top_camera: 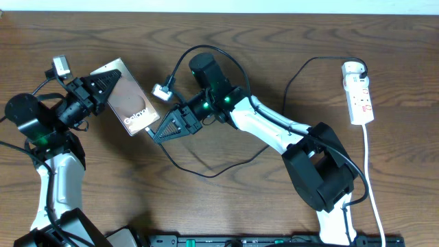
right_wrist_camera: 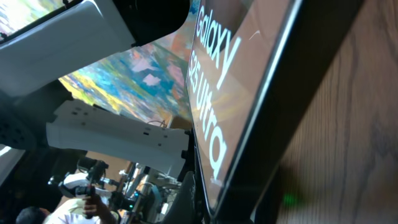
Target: Plug charger to phone and switch on socket
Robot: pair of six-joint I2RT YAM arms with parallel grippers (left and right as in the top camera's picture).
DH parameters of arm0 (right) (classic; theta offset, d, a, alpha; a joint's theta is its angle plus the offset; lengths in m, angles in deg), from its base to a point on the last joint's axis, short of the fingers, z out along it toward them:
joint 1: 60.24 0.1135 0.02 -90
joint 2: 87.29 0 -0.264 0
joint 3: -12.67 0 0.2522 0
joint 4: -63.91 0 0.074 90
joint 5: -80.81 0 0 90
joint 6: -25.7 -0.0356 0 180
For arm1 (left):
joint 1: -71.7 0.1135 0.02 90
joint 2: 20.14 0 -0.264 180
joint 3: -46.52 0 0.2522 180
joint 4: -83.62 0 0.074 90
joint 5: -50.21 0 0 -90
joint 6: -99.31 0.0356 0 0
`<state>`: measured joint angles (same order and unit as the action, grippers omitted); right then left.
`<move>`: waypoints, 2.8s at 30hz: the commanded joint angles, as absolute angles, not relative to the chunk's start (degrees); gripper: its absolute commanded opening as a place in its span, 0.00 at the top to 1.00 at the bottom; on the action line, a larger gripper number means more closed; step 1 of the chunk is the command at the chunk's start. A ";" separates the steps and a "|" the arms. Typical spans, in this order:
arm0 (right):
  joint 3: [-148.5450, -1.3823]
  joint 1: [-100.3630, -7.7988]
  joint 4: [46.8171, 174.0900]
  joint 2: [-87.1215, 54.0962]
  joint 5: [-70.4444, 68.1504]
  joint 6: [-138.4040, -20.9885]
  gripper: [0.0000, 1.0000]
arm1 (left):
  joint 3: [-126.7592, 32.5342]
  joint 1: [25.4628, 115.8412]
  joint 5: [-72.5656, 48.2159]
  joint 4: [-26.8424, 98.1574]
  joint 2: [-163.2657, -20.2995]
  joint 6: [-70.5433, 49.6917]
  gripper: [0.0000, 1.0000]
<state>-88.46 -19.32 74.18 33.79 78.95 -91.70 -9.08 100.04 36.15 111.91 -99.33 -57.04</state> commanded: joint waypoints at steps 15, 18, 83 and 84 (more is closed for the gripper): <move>-88.79 -19.75 70.16 34.36 78.58 -98.58 0.99 | -9.65 99.84 39.32 112.45 -98.79 -53.65 0.93; -88.79 -20.39 70.16 34.36 78.49 -98.58 0.99 | -9.65 99.84 39.34 112.45 -98.79 -53.47 0.93; -88.59 -28.37 85.59 34.36 69.40 -89.20 0.99 | -8.58 106.77 29.29 107.40 -98.79 -51.13 0.93; -88.59 -28.69 87.56 34.36 67.91 -87.98 0.99 | -8.58 107.19 29.68 107.42 -98.79 -51.11 0.93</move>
<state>-88.50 -27.54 84.13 34.21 72.28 -93.79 -8.78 105.57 27.65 106.94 -99.33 -51.70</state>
